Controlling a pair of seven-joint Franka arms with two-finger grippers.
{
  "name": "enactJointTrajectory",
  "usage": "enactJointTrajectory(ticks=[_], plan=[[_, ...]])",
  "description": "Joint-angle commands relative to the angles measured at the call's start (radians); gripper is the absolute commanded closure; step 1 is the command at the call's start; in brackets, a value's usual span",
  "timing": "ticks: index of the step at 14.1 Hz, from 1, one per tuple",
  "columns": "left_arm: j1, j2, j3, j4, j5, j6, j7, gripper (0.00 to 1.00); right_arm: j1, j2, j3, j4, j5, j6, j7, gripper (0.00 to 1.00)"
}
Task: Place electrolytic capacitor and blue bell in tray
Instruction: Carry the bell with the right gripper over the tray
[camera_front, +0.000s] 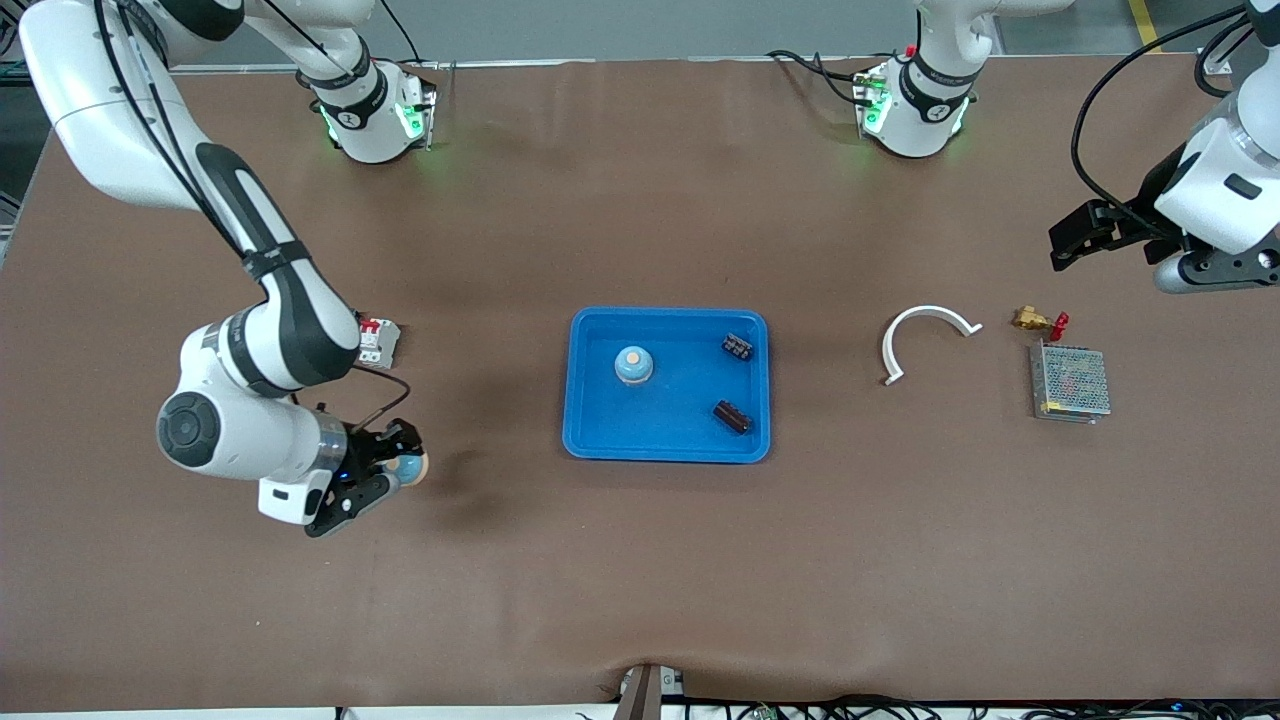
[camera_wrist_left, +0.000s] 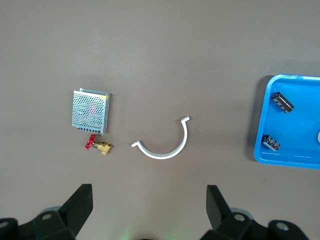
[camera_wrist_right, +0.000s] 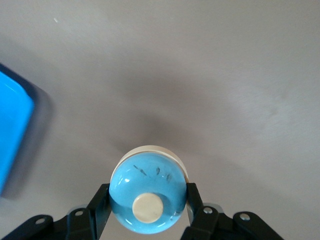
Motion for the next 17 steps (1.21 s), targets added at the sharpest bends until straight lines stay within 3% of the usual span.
enactJointTrajectory(ticks=[1, 6, 9, 14, 17], plan=[[0.003, 0.01, 0.002, 0.023, -0.015, -0.014, 0.016, 0.0, 0.036, -0.019, 0.043, -0.009, -0.011, -0.016, 0.232, 0.56], [0.009, 0.01, 0.002, 0.023, -0.015, -0.014, 0.022, 0.0, 0.179, -0.019, 0.045, -0.005, -0.014, 0.012, 0.621, 0.56], [0.009, 0.01, 0.002, 0.025, -0.015, -0.014, 0.023, 0.0, 0.294, -0.014, 0.033, -0.002, -0.028, 0.105, 0.83, 0.56], [0.006, 0.01, 0.002, 0.025, -0.015, -0.014, 0.022, 0.0, 0.481, 0.004, -0.09, 0.031, -0.047, 0.164, 0.979, 0.57], [0.009, 0.01, 0.002, 0.026, -0.017, -0.014, 0.02, 0.0, 0.529, 0.023, -0.128, 0.031, -0.048, 0.214, 1.003, 0.57]])
